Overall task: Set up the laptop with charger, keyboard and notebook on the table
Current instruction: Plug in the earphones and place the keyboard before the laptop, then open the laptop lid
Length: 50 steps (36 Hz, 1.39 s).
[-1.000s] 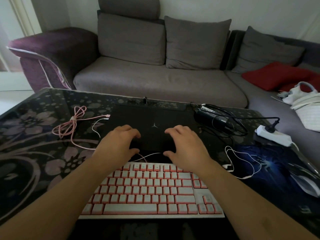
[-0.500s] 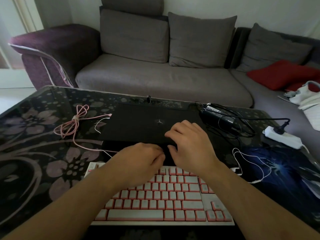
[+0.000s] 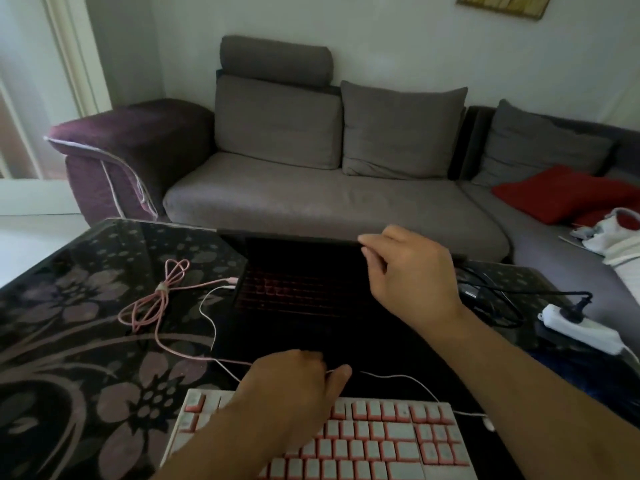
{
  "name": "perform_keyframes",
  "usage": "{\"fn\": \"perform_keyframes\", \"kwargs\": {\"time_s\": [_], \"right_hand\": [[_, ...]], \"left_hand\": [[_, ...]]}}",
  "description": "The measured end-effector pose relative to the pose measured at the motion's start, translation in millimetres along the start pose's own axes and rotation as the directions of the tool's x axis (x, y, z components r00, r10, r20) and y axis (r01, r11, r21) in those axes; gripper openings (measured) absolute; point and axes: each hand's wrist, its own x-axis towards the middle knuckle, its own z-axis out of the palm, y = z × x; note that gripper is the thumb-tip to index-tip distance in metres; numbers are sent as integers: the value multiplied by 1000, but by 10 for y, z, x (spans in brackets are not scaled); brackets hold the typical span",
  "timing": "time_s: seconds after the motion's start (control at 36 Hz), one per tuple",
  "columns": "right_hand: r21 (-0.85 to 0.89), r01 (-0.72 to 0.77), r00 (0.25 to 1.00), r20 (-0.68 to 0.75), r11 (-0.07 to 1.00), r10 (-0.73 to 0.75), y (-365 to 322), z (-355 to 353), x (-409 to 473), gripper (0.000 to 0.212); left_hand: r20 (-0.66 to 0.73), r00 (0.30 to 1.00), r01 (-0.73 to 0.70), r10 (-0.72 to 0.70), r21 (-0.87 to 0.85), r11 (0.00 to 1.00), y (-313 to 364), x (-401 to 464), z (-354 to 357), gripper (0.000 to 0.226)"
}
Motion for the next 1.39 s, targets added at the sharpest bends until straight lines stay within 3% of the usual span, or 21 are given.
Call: {"fn": "perform_keyframes", "kwargs": {"time_s": [0.11, 0.33, 0.47, 0.61, 0.94, 1.08, 1.22, 1.39], "right_hand": [[-79, -102, 994, 37, 992, 105, 123, 102, 529, 25], [-120, -210, 951, 206, 970, 231, 105, 244, 1102, 10], [-112, -222, 913, 326, 969, 247, 146, 382, 1126, 71], [-130, -254, 868, 406, 958, 285, 132, 435, 1187, 96], [-120, -357, 740, 569, 926, 359, 114, 361, 1388, 107], [-115, -382, 746, 548, 917, 379, 60, 338, 1323, 109], [-83, -388, 733, 577, 918, 361, 53, 254, 1269, 112], [61, -433, 757, 567, 900, 325, -21, 86, 1091, 108]], "left_hand": [[-44, 997, 67, -69, -45, 997, -4, 50, 42, 71], [90, 984, 156, -151, -57, 986, -6, 189, -71, 74], [170, 971, 185, -169, -85, 979, -7, 228, -163, 73], [223, 960, 191, -167, -87, 978, 26, 271, -242, 72], [163, 977, 155, -139, -89, 984, 99, 137, -312, 69], [203, 972, 141, -119, -101, 985, 126, 133, -374, 68], [157, 980, 129, -121, -39, 991, 151, 115, -310, 70], [101, 991, 93, -90, -23, 995, 178, 140, -274, 59]]}}
